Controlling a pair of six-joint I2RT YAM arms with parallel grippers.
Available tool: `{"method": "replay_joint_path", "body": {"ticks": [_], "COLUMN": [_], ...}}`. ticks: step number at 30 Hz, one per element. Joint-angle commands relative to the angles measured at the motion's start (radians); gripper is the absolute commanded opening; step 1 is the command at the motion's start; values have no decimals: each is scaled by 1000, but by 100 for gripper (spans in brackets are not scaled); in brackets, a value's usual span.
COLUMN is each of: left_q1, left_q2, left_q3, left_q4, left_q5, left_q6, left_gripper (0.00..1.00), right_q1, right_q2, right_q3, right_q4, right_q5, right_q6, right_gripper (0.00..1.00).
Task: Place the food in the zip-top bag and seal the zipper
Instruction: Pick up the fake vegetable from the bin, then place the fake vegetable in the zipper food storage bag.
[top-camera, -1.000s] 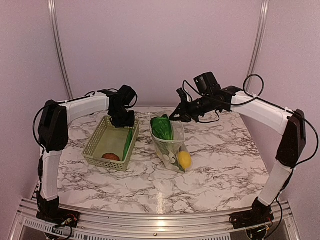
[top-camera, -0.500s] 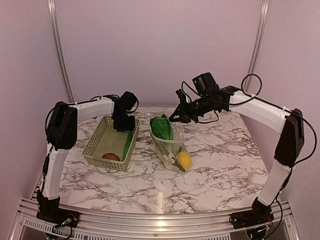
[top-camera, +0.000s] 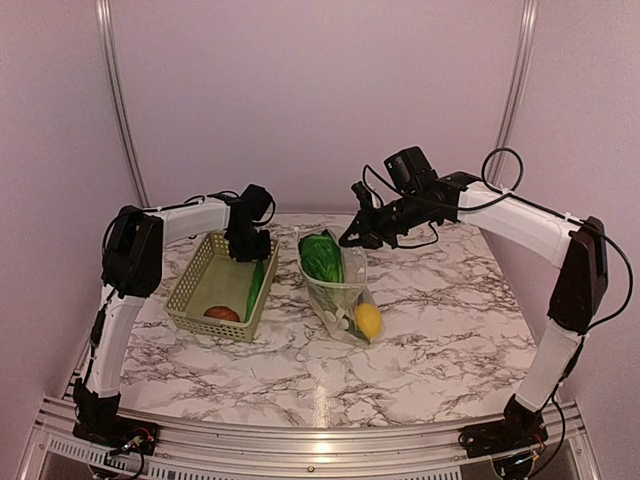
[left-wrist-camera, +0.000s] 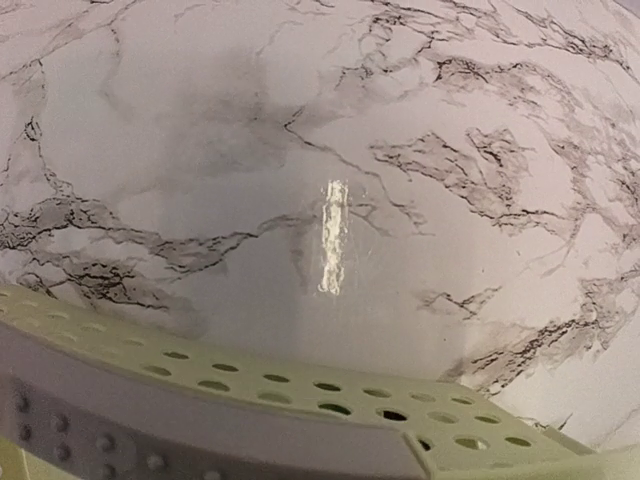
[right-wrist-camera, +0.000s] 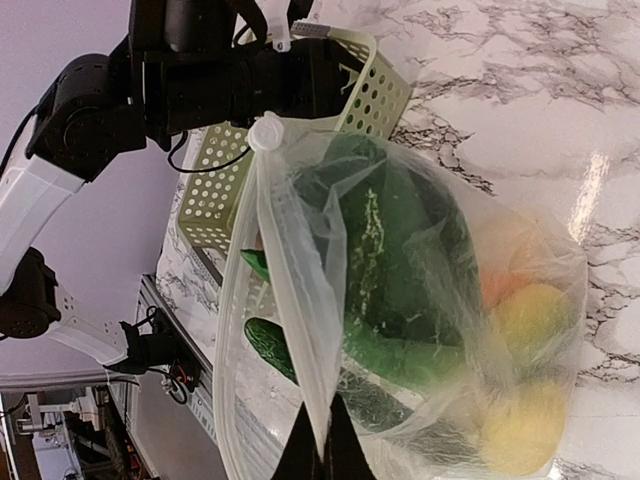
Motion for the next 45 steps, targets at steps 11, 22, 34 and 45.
{"method": "replay_joint_path", "body": {"ticks": [11,22,34,45], "left_q1": [26,27,20,-92], "left_q2": [23,-177,-608,-843], "left_q3": [-1,-41,-260,-568], "left_q4": [6,-11,345,910], "left_q5": [63,17,54,81], "left_q6": [5,32,-37,-136], "left_gripper": [14,6,0,0], "right_q1": [-5,-5,-5,-4], "right_q2": [9,2,-27,-24], "right_q3": [35,33,-2,20], "right_q4": [-23,1,17,-4], "right_q5": [-2,-3,-3,-11], "right_q6": [-5,3,-1,-11], "right_gripper": [0,0,0,0]}}
